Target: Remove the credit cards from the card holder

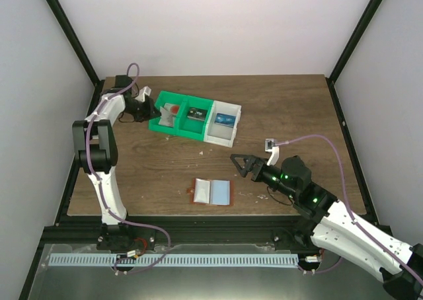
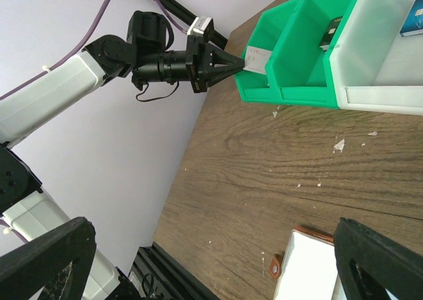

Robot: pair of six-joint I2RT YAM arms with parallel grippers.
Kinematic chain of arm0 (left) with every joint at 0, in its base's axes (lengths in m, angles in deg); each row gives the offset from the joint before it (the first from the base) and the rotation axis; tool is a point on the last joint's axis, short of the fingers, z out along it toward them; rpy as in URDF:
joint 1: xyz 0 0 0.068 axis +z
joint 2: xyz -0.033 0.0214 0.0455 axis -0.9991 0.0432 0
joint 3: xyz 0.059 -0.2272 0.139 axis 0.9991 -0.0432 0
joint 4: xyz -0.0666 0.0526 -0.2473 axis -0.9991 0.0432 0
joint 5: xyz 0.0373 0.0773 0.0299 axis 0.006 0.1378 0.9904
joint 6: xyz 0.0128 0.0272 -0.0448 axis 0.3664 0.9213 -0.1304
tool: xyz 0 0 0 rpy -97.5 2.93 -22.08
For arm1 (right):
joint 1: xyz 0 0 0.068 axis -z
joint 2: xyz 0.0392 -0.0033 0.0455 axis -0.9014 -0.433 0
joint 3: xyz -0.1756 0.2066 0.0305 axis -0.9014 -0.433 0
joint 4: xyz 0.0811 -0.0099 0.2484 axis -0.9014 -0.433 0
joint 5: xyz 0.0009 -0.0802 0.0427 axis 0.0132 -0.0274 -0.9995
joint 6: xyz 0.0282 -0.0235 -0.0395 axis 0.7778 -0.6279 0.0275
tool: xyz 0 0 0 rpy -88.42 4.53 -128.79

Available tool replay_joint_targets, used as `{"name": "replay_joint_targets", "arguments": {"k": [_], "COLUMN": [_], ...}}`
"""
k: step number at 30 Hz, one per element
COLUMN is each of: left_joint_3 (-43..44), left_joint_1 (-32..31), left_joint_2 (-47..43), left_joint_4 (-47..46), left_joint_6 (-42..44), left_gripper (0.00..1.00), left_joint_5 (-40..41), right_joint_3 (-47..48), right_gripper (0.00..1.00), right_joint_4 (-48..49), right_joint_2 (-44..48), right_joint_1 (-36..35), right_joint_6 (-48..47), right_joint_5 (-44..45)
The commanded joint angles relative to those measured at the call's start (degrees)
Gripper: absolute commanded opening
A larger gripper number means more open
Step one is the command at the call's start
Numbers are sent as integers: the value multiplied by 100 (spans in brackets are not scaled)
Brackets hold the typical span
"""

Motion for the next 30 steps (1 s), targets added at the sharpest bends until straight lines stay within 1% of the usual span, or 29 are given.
{"name": "replay_joint_targets", "arguments": {"k": [1, 12, 15, 17, 21, 25, 28, 30], "left_joint_3": [176, 266, 219, 105, -263, -976, -1461, -1801], "left_joint_1": [-43, -105, -118, -118, -119, -118, -109, -117], "left_joint_2": [182, 187, 76, -84, -581, -1314, -1906, -2321], "left_joint_4": [101, 116, -21, -198, -664, -1218, -1502, -1691], "left_joint_6": [90, -7, -124, -240, -492, -760, -908, -969], "left_gripper": [5, 8, 9, 11, 21, 32, 51, 61], "left_joint_5": [135, 465, 525, 491, 328, 376, 564, 560], "right_joint_3": [161, 165, 135, 117, 29, 172, 318, 359], "right_gripper": [100, 100, 100, 100, 100, 100, 100, 100], "right_joint_4": [172, 167, 154, 146, 138, -391, -665, -721], "right_joint_2": [36, 62, 109, 117, 79, -112, -215, -268], "right_joint_1": [-10, -10, -10, -10, -10, -10, -12, -10], "right_joint_6": [-1, 0, 9, -11, -164, -497, -673, -760], "right_joint_5": [90, 98, 110, 98, 58, 372, 421, 392]}}
